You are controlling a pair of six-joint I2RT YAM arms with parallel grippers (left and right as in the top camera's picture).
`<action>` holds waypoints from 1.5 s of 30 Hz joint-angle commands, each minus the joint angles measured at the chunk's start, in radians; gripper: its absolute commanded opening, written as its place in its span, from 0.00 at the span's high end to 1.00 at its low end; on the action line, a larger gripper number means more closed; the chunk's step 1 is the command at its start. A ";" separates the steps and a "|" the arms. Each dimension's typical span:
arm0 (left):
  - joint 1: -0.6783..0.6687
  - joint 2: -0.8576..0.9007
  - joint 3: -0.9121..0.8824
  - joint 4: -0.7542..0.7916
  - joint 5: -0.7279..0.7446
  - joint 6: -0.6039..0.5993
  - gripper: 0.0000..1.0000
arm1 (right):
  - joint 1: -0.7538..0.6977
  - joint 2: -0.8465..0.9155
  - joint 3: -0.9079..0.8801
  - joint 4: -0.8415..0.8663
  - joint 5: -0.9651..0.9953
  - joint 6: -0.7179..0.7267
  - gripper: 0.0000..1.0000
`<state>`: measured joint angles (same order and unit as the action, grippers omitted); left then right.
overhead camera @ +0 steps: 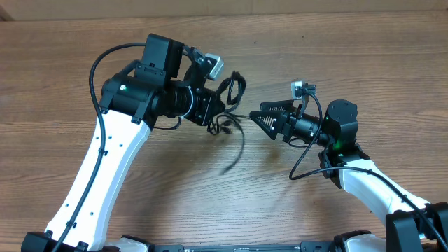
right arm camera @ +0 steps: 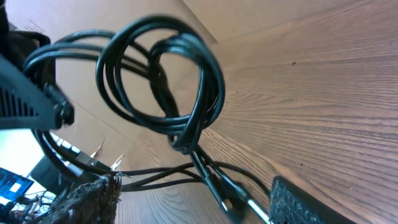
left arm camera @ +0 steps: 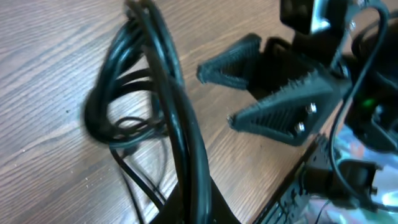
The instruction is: Untangle cables
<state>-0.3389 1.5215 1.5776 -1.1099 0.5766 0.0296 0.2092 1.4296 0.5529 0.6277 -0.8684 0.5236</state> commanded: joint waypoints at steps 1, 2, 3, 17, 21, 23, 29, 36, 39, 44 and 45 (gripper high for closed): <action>-0.004 -0.005 0.014 -0.028 0.079 0.167 0.96 | -0.004 -0.006 0.004 0.007 -0.009 0.004 0.25; -0.004 -0.005 0.014 -0.037 0.079 0.183 0.96 | -0.004 -0.006 0.004 0.007 -0.009 0.004 0.25; -0.004 -0.005 0.014 -0.044 0.079 0.200 0.96 | -0.004 -0.006 0.004 0.007 -0.008 0.004 0.25; -0.022 -0.005 0.014 -0.101 0.287 0.446 0.96 | -0.004 -0.006 0.004 0.007 -0.005 0.000 0.23; -0.022 -0.005 0.014 -0.093 0.307 0.446 0.96 | -0.004 -0.006 0.004 0.017 -0.014 0.000 0.52; -0.022 -0.005 0.014 -0.094 0.307 0.446 0.96 | -0.004 -0.006 0.004 0.031 -0.028 0.000 0.77; -0.021 -0.005 0.014 -0.093 0.284 0.446 0.93 | -0.004 -0.006 0.004 0.044 -0.051 0.000 0.96; -0.021 -0.005 0.014 -0.095 0.109 0.345 0.40 | -0.004 -0.006 0.004 0.043 -0.050 0.000 0.96; -0.021 -0.005 0.014 -0.095 0.022 0.294 0.00 | -0.004 -0.006 0.004 0.044 -0.050 -0.008 0.96; -0.021 -0.005 0.014 -0.095 -0.019 0.280 0.00 | -0.004 -0.006 0.004 0.044 -0.055 -0.034 0.96; -0.021 -0.005 0.014 -0.094 -0.024 0.280 0.00 | -0.004 -0.006 0.004 0.044 -0.056 -0.037 0.96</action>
<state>-0.3538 1.5215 1.5776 -1.2079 0.6067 0.3382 0.2092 1.4296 0.5533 0.6624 -0.9104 0.5148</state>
